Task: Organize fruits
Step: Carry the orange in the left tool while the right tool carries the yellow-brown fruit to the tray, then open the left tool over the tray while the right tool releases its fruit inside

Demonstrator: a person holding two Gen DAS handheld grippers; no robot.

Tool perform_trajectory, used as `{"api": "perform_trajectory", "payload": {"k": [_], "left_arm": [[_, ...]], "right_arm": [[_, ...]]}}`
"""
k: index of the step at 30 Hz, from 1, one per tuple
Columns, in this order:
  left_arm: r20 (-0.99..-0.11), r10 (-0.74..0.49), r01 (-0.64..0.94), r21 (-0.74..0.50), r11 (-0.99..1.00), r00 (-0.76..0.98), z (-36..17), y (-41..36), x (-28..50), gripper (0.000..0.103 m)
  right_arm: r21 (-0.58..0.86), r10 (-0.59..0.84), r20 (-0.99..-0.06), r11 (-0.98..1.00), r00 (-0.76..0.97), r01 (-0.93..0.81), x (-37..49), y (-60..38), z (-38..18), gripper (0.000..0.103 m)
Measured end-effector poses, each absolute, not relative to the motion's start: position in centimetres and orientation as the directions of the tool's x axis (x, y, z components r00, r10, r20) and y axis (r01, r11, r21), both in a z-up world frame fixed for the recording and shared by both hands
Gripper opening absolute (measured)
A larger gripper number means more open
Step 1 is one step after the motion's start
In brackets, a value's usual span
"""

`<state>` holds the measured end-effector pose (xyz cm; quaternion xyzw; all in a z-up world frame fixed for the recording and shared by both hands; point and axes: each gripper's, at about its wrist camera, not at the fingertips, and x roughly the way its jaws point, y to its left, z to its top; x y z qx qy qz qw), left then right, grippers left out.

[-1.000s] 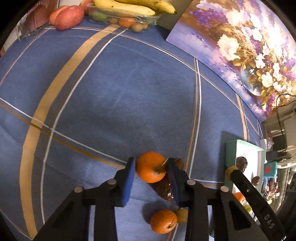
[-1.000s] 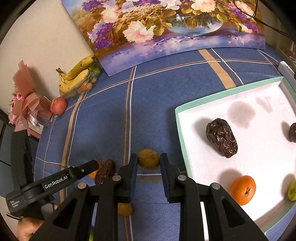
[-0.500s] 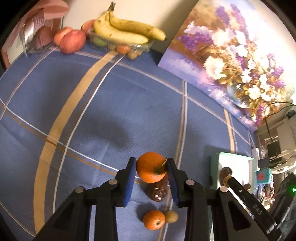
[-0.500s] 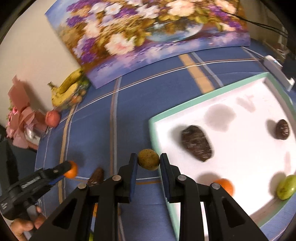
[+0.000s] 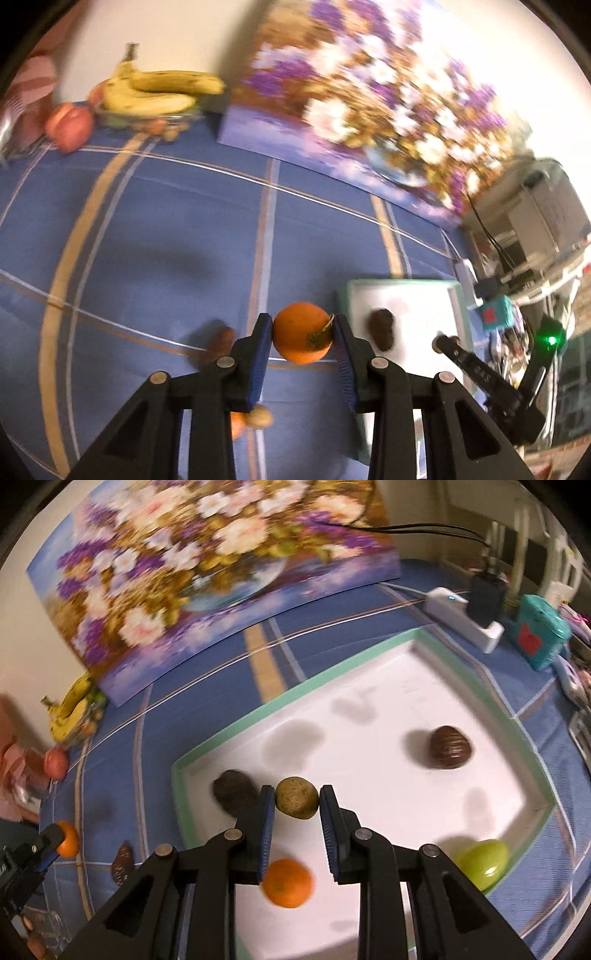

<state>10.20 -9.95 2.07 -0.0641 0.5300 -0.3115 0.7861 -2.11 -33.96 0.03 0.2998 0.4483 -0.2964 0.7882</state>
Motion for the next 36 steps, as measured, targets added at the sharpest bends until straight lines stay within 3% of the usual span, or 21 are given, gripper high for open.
{"api": "perform_trajectory", "payload": {"k": [13,36], "left_arm": [[-0.809,-0.552,0.609,-0.336,0.719,0.204,1.1,-18.3,5.0,0.036],[-0.868,-0.467,0.66,-0.252,0.708,0.169,-4.7,-23.1,3.5,0.036]], "right_arm": [[0.196,-0.252,-0.883,0.57,0.397,0.798,-5.6,-37.3,0.0,0.026],[0.17,-0.214,-0.922,0.526,0.323,0.833,-7.0,-39.5,-3.6,0.026]]}}
